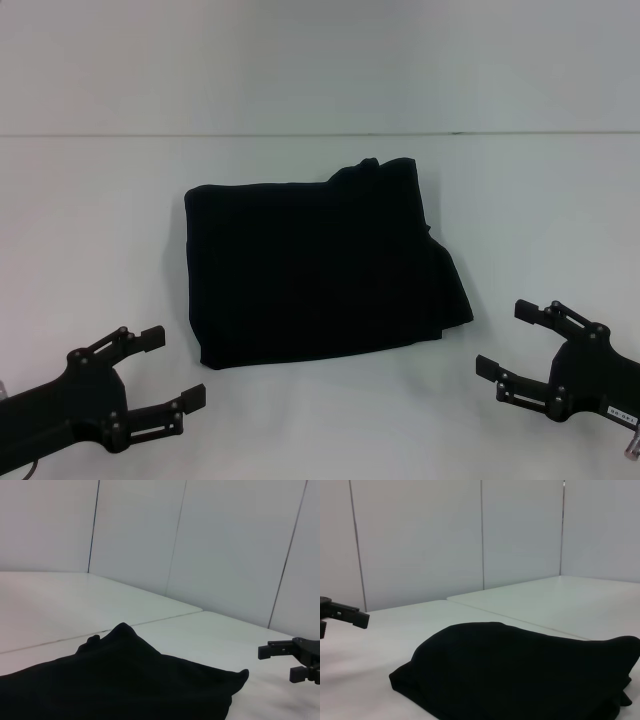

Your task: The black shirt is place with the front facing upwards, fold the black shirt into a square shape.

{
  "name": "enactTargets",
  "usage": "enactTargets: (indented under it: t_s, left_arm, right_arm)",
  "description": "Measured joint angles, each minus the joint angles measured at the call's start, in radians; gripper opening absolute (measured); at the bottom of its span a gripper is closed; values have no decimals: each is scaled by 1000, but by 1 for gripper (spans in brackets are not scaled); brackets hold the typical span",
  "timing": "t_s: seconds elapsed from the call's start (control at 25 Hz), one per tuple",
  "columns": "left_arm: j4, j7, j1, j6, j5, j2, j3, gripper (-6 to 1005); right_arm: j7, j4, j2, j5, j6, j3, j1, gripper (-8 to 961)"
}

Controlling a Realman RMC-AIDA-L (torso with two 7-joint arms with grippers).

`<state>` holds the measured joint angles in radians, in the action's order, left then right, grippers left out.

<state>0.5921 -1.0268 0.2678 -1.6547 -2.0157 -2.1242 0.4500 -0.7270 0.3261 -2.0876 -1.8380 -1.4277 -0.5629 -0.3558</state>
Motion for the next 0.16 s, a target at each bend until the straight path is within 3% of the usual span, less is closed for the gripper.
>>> enactTargets:
  t_s: [0.16]
  left_arm:
    - [0,0,0,0,0,0,-1,965]
  right_arm:
    - [0,0,0,0,0,0,0,945]
